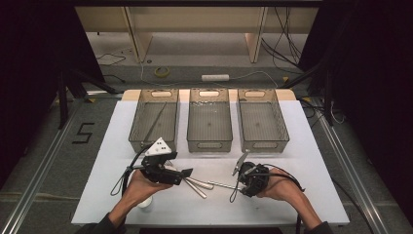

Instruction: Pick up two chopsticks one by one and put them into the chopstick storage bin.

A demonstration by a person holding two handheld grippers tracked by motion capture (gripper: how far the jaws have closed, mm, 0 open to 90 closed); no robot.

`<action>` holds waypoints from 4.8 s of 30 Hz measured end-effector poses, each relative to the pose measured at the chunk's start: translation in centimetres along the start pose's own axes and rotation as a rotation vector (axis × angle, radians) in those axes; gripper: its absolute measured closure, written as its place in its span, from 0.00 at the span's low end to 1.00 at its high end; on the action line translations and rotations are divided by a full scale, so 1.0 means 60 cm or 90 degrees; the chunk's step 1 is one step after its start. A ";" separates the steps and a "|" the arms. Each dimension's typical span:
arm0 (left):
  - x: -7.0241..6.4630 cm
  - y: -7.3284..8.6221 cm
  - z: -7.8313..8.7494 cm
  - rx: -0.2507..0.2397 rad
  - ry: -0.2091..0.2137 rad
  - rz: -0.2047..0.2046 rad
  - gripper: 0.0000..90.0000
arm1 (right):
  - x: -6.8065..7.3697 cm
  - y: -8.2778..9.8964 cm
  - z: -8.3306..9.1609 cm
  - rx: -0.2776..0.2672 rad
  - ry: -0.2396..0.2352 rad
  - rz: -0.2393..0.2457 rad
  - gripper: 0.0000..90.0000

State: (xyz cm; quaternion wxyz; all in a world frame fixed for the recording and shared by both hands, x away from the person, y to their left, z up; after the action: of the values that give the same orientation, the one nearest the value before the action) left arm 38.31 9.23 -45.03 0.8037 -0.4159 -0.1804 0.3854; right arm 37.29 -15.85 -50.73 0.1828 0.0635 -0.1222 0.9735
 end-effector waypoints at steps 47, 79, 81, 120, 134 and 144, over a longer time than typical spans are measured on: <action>-0.033 0.009 -0.014 0.016 0.035 -0.046 0.18 | 0.017 -0.014 0.030 0.032 0.014 0.063 0.96; -0.102 0.026 -0.049 0.102 0.115 -0.256 0.38 | 0.083 -0.066 0.050 0.024 0.011 0.166 0.96; -0.108 0.028 -0.051 0.108 0.118 -0.275 0.41 | 0.085 -0.067 0.051 0.024 0.009 0.166 0.96; -0.125 0.024 -0.043 0.097 0.165 -0.357 0.93 | 0.074 -0.067 0.074 -0.047 0.006 0.179 0.70; -0.042 -0.009 -0.033 0.046 0.042 -0.196 0.93 | 0.024 -0.057 0.122 -0.389 0.054 -0.008 0.29; 0.001 -0.022 -0.020 0.026 -0.001 -0.102 0.93 | 0.009 -0.010 0.124 -0.546 0.054 -0.106 0.22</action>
State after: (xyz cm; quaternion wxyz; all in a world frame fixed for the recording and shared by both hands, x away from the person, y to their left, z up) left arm 39.71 8.17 -44.69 0.8403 -0.3832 -0.2056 0.3236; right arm 37.60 -17.08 -43.37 0.2753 -0.0488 -0.5021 0.8184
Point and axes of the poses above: each handheld gripper's, and its own axes: z roughly backward along the jaws, y roughly out of its underside, x roughly to its left, the point moved 6 cm from there along -z, roughly forward along the jaws, and after that the axes turned 12 degrees about -y, right-handed, at the moved point
